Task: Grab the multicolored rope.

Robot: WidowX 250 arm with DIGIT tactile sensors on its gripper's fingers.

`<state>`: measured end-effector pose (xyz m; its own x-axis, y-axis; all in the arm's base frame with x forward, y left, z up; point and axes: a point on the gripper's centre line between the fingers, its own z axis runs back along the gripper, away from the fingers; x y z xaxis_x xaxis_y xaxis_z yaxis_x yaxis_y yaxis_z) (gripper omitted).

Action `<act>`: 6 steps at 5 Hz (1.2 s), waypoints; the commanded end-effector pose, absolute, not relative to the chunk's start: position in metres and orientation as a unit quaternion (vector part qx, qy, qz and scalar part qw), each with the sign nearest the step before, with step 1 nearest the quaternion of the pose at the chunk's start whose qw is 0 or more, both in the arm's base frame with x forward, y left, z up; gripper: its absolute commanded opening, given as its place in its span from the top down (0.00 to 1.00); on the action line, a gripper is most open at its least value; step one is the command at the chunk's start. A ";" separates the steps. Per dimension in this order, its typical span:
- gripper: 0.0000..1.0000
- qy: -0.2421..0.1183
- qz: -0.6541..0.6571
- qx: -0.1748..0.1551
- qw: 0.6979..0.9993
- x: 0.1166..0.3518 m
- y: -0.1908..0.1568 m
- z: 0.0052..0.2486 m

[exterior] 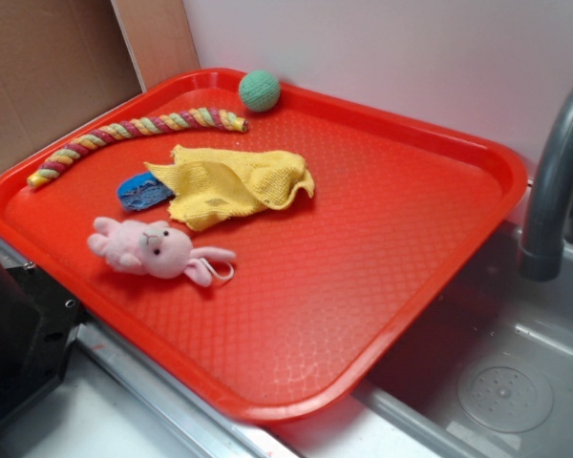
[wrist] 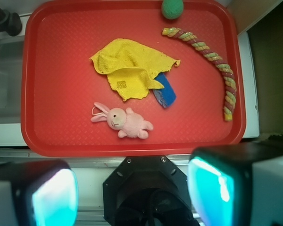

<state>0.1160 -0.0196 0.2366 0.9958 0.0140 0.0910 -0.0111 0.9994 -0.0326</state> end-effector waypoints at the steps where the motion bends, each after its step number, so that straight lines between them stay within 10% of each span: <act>1: 0.00 -0.046 0.006 -0.016 0.999 0.116 -0.020 0.237; 3: 0.00 -0.089 0.003 -0.031 0.996 0.137 0.069 0.172; 6: 0.00 -0.089 0.003 -0.031 0.996 0.137 0.069 0.172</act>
<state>0.1334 0.0683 0.1661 0.9865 0.0044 0.1635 0.0075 0.9974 -0.0722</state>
